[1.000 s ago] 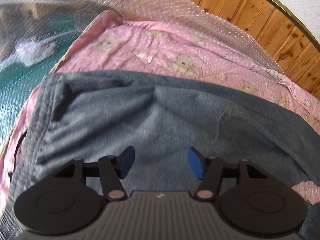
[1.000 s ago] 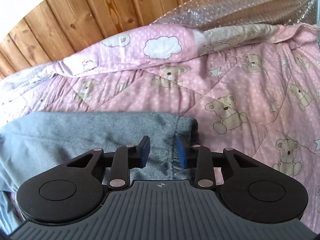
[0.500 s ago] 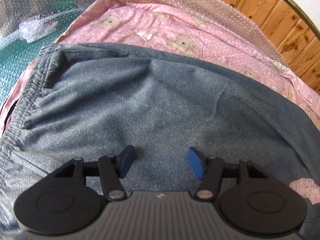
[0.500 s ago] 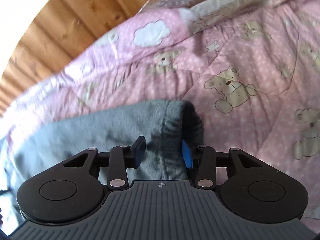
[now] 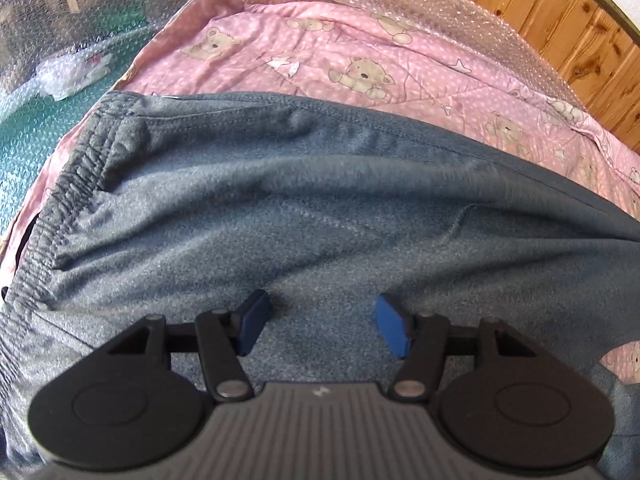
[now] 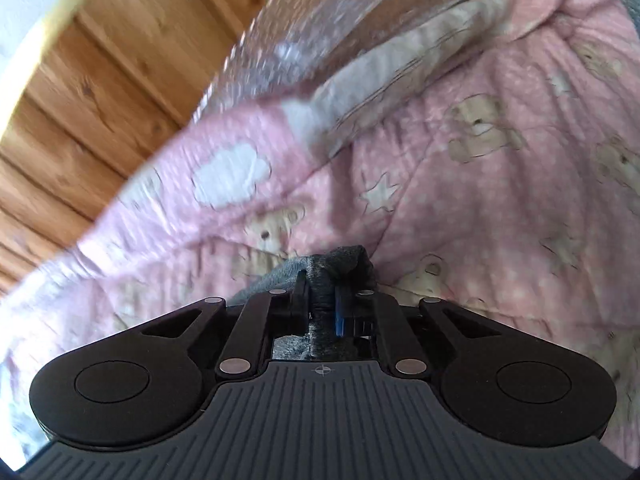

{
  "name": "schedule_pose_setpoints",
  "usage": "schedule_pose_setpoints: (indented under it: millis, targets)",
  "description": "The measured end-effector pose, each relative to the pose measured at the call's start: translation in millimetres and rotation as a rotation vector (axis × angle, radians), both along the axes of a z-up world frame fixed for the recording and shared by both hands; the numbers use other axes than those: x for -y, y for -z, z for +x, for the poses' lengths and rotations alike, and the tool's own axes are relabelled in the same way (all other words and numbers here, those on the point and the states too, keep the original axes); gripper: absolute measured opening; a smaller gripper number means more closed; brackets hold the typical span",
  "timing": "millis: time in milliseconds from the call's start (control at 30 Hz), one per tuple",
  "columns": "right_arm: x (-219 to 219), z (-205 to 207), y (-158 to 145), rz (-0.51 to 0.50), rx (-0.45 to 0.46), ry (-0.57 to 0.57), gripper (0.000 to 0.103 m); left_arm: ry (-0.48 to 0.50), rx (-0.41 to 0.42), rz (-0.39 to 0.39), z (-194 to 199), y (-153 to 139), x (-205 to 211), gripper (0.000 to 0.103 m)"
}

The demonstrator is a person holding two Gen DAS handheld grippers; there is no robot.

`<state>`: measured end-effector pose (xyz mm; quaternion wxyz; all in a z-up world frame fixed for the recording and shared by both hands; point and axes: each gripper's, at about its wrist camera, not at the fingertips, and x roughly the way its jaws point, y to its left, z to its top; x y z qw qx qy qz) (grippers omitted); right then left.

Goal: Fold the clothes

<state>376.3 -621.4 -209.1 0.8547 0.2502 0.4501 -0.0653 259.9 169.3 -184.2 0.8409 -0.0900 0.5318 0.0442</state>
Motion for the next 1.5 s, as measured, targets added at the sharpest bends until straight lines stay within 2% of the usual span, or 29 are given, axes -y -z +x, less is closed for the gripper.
schedule_pose_setpoints:
  millis: [67,100,133,200,267,333,400,467,500,533,567,600,633,667,700,767,900,967,1033,1100,1167,1267,1333,1400,1433,1500]
  targets:
    - [-10.2,1.9,-7.8,-0.069,0.012,-0.024,0.017,-0.007,-0.012,0.005,-0.1,-3.6,0.1,0.060]
    - [-13.2,-5.0,-18.5,-0.111,0.031,0.000,0.030,-0.009,-0.002,0.002,-2.6,-8.2,-0.8,0.060]
    - [-16.2,-12.1,-29.5,-0.153,0.051,0.025,0.047,-0.015,0.020,0.000,-5.8,-14.3,-2.6,0.060]
    - [-22.2,-35.0,-51.7,-0.203,0.111,0.078,0.060,-0.032,0.059,-0.005,-11.4,-25.7,-7.8,0.060]
    - [-29.7,-66.6,-69.8,-0.184,0.193,0.102,0.060,-0.064,0.085,0.012,-14.8,-33.3,-17.1,0.060]
    - [-48.5,-86.9,-70.2,-0.124,0.220,0.004,0.058,-0.109,0.090,0.033,-15.5,-35.6,-31.3,0.060]
    - [-65.3,-94.1,-52.3,-0.085,0.156,-0.124,0.056,-0.156,0.089,0.067,-12.4,-39.3,-52.2,0.060]
    - [-73.2,-95.5,-23.2,-0.174,0.020,-0.171,0.048,-0.196,0.091,0.099,-9.0,-43.1,-73.2,0.060]
    - [-71.7,-98.0,-12.4,-0.264,-0.056,-0.128,0.023,-0.201,0.095,0.105,-5.8,-46.0,-84.2,0.060]
    - [-66.4,-107.0,-12.2,-0.310,-0.060,-0.064,0.002,-0.205,0.099,0.112,-2.5,-49.0,-95.3,0.061]
    - [-62.2,-116.1,-18.1,-0.279,-0.051,-0.002,0.002,-0.210,0.103,0.118,0.7,-52.0,-106.3,0.061]
    - [-58.0,-125.3,-24.2,-0.244,-0.042,0.059,0.009,-0.201,0.108,0.114,5.0,-53.0,-117.1,0.062]
    - [-61.7,-134.8,-32.2,-0.243,-0.030,0.092,0.035,-0.191,0.114,0.107,10.7,-52.0,-125.8,0.062]
    - [-71.4,-142.8,-39.0,-0.280,-0.023,0.091,0.050,-0.180,0.121,0.101,16.5,-51.1,-134.6,0.062]
    - [-81.3,-150.8,-45.8,-0.319,-0.016,0.088,0.059,-0.170,0.127,0.094,22.2,-50.1,-143.3,0.062]
    - [-105.4,-163.8,-56.1,-0.333,-0.018,0.053,0.058,-0.143,0.134,0.030,36.5,-41.0,-156.5,0.063]
    - [-152.7,-194.4,-76.9,-0.331,-0.041,0.030,0.065,-0.059,0.138,-0.067,64.7,-16.5,-167.8,0.062]
    - [-179.4,-210.8,-84.1,-0.326,-0.055,0.043,0.066,-0.004,0.113,-0.059,77.5,-4.5,-169.0,0.037]
    - [-215.7,-226.8,-88.0,-0.309,-0.066,0.028,0.072,0.039,0.150,-0.051,81.3,-5.2,-170.2,0.020]
    - [-256.1,-239.7,-84.6,-0.300,-0.079,-0.022,0.078,0.008,0.205,-0.078,83.6,-13.6,-180.4,0.019]
    - [-297.6,-244.7,-73.3,-0.292,-0.108,-0.101,0.078,-0.032,0.231,-0.137,90.8,-17.5,-195.9,0.018]
    - [-336.5,-246.2,-47.3,-0.262,-0.198,-0.132,0.078,-0.057,0.199,-0.155,106.7,-12.1,-210.1,0.018]
    - [-349.9,-248.7,-32.4,-0.237,-0.278,-0.110,0.077,-0.079,0.179,-0.165,111.9,-6.5,-217.2,0.020]
    - [-358.5,-252.8,-35.0,-0.251,-0.289,-0.078,0.077,-0.082,0.164,-0.172,111.3,-1.7,-220.4,0.023]
    - [-364.5,-252.0,-43.1,-0.264,-0.269,-0.076,0.077,-0.074,0.162,-0.163,108.4,-0.9,-219.8,0.030]
    - [-376.5,-250.4,-59.8,-0.289,-0.226,-0.075,0.077,-0.056,0.166,-0.148,93.8,-6.9,-220.1,0.036]
